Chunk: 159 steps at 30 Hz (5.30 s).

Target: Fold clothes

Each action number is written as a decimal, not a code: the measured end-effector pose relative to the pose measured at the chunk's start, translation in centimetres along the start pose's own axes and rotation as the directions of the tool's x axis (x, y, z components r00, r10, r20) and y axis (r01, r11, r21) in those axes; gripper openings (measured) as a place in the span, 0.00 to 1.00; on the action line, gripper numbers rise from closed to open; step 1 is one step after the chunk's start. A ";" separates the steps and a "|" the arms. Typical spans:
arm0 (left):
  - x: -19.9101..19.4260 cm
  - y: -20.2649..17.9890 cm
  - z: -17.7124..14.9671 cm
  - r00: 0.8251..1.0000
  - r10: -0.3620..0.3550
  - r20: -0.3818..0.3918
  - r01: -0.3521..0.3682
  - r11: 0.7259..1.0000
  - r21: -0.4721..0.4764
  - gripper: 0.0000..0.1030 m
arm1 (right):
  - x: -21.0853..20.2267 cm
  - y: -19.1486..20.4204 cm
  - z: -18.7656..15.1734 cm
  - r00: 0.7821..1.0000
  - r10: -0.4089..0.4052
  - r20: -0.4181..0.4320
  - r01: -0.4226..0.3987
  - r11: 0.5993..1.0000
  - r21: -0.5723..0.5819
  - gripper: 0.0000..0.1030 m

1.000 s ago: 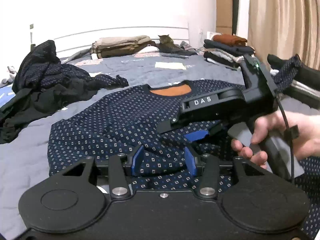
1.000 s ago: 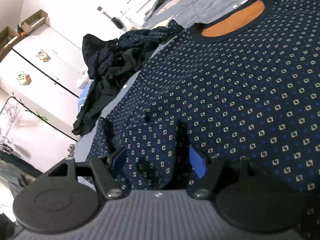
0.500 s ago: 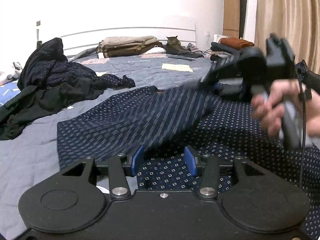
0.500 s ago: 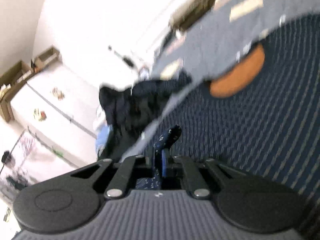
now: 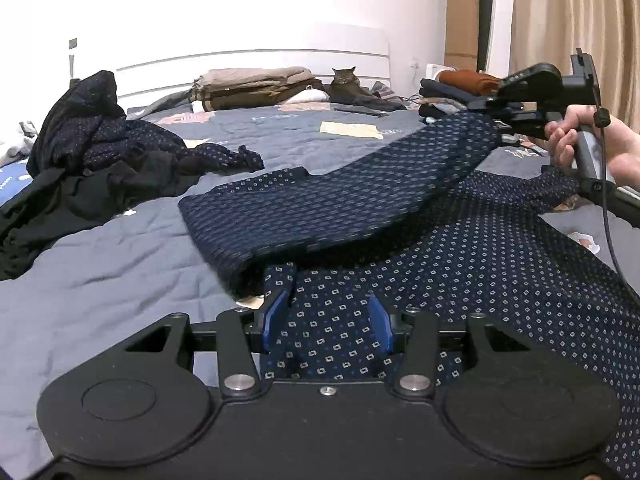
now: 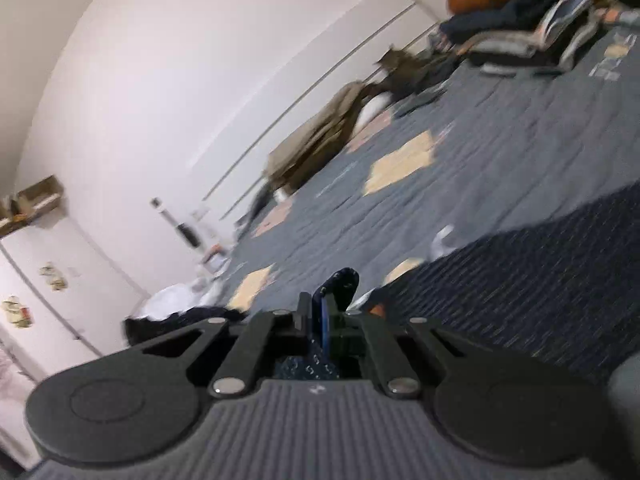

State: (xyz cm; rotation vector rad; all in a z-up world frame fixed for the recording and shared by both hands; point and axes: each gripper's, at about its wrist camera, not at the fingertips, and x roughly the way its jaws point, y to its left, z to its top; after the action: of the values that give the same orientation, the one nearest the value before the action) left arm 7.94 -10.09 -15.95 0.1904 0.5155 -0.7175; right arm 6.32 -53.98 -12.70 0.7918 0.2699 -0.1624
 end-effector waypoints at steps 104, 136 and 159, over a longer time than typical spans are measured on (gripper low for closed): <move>6.4 0.7 3.2 1.000 0.024 -0.017 -0.024 1.000 -0.010 0.48 | -0.9 -5.9 -4.3 0.917 -0.313 -0.247 0.270 0.943 -0.194 0.45; 6.8 -0.6 3.3 0.998 -0.063 -0.022 0.059 0.986 -0.154 0.58 | -0.7 -8.4 -5.5 0.959 -0.164 -0.233 0.186 0.979 0.078 0.49; 3.6 -8.3 4.4 0.998 0.050 -0.027 -0.054 0.986 -0.158 0.83 | -7.9 1.1 -6.5 0.947 -0.252 -0.201 0.166 0.916 -0.366 0.55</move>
State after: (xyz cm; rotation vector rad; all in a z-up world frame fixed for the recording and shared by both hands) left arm 6.34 -19.84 -13.90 0.0629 0.5853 -0.6209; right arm -2.08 -48.22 -13.91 0.4287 0.6028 -0.2145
